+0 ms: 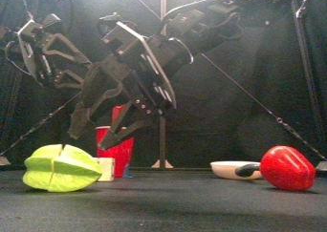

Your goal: Grab sushi roll

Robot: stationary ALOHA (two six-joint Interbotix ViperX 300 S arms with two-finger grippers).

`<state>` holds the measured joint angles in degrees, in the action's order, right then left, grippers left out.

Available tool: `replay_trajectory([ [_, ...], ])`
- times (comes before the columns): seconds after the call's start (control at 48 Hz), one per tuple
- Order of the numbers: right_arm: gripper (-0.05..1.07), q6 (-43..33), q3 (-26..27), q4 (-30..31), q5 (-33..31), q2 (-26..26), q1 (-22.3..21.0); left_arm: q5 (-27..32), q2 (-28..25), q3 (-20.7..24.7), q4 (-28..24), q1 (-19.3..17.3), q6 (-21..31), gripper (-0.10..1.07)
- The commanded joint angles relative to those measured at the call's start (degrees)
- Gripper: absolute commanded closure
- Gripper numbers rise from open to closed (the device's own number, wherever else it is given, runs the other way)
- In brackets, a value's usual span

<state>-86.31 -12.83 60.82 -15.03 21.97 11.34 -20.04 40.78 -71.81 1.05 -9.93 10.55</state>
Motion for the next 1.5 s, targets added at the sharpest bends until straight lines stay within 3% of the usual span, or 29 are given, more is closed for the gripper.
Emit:
replay_trajectory([
  [0.0,0.08,0.1,-0.4,0.2,-0.8,-4.3,-0.5,-0.3,-0.1,0.6,0.1,-0.2,-0.1,-0.06],
  [0.312,0.08,0.0,-3.5,3.2,-4.1,-8.0,-5.7,-0.2,-0.1,0.4,0.0,-0.1,-0.1,-0.06],
  [0.583,0.08,0.1,-3.5,15.6,-3.6,-7.1,-7.8,-0.2,0.6,0.0,-0.1,-0.1,-0.1,-0.06],
  [0.792,0.08,0.0,-3.3,23.2,0.5,-6.3,-8.3,-0.2,2.5,-0.7,0.0,-0.2,-0.1,-0.06],
  [1.479,0.08,0.0,2.5,24.3,11.8,1.6,-14.8,-0.2,3.5,-1.3,0.0,-0.9,-0.1,-0.06],
])
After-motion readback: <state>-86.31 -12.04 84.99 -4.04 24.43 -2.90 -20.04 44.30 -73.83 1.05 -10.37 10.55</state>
